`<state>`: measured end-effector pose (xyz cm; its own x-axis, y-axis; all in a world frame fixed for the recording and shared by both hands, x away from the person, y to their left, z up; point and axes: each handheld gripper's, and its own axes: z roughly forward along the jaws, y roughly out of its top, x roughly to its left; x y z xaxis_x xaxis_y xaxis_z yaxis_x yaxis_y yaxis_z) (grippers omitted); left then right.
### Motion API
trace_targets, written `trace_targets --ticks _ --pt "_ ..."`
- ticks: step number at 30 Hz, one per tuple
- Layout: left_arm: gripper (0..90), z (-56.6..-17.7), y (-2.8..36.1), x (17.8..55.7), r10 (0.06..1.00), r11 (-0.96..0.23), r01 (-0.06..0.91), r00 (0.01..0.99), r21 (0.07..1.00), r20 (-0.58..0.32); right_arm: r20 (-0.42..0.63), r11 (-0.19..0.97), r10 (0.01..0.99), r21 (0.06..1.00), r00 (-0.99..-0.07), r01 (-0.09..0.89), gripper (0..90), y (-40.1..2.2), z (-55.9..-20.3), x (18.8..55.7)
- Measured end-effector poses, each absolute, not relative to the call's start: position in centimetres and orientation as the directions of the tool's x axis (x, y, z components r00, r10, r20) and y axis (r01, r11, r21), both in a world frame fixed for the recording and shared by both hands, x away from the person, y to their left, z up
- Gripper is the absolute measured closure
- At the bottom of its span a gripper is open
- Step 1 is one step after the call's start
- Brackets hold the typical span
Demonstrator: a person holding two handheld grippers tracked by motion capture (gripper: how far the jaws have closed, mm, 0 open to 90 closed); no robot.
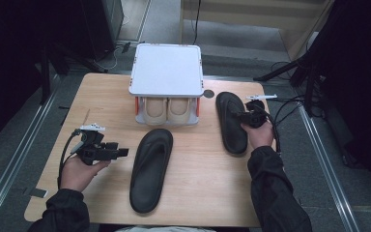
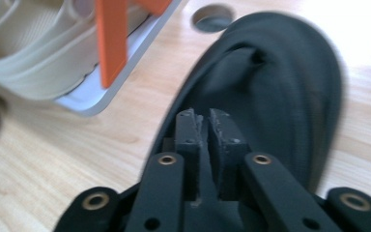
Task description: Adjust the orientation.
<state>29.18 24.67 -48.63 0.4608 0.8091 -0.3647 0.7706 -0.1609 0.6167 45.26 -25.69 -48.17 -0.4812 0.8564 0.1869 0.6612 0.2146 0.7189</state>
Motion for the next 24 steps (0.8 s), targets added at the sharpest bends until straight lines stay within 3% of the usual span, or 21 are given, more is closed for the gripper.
trace_targets --ticks 10,20,24 --pt "38.7 -48.6 25.0 28.0 0.827 -0.148 0.767 0.442 0.624 -0.348 0.183 0.160 0.886 0.740 -0.425 0.653 66.2 -28.4 -47.7 46.4" --pt "38.7 -48.8 25.5 27.3 0.838 -0.139 0.774 0.424 0.618 -0.343 0.203 0.129 0.904 0.709 -0.376 0.693 63.2 -28.5 -49.2 47.8" --pt "38.6 -48.9 25.6 27.2 0.840 -0.134 0.777 0.419 0.615 -0.346 0.181 0.143 0.917 0.683 -0.355 0.717 67.1 -28.0 -50.1 48.2"
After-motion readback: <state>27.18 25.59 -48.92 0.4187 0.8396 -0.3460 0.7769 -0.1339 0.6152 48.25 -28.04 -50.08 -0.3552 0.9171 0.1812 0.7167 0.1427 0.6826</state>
